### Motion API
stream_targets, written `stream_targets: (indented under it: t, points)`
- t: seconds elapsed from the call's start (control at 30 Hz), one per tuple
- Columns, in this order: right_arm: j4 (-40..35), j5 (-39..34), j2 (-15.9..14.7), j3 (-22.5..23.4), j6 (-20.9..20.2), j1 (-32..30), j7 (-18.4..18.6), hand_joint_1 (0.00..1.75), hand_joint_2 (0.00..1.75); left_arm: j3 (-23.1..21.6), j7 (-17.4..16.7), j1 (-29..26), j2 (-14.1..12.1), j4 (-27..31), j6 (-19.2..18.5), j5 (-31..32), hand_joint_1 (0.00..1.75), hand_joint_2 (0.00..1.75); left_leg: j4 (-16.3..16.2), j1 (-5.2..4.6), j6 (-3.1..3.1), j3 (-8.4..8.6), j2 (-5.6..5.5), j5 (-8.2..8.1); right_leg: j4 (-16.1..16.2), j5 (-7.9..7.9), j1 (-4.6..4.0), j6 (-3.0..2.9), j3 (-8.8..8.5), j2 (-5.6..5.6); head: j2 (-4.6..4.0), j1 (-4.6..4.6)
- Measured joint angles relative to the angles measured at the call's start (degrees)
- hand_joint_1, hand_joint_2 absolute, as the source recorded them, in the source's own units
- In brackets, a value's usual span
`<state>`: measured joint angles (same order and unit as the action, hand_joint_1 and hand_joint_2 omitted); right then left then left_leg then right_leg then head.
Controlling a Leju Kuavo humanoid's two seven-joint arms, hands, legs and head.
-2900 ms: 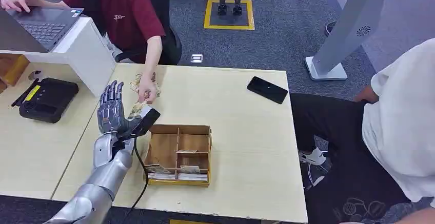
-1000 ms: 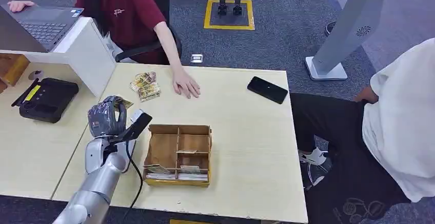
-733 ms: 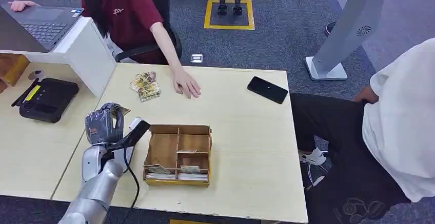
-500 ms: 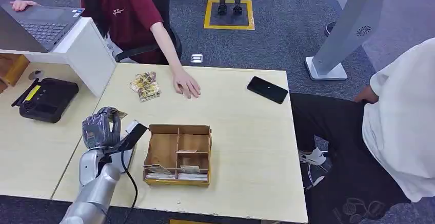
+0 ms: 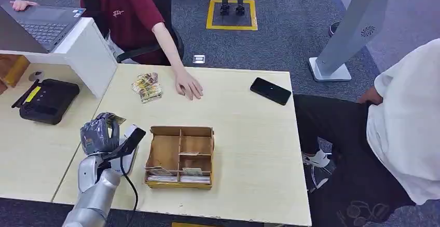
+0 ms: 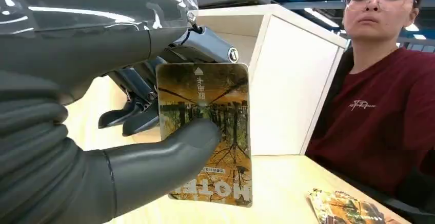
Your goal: Pass the card to the sensor for recognition and then transmit it.
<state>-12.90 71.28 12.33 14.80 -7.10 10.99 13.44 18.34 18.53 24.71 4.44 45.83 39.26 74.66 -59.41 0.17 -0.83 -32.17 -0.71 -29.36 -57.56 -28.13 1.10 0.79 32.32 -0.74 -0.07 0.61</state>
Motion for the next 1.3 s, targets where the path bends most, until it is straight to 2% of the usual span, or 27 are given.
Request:
stream_targets:
  t: [1.3]
  points:
    - [0.0, -0.26, -0.02, 0.0, 0.31, -0.08, 0.02, 0.0, 1.75, 1.18, -0.35, -3.06, -0.55, 0.24, 0.0, -1.16, 1.75, 1.75, 0.0, 0.0, 0.0, 0.0, 0.0, 0.0, 0.0, 0.0, 0.0, 0.0, 0.0, 0.0, 0.0, 0.0]
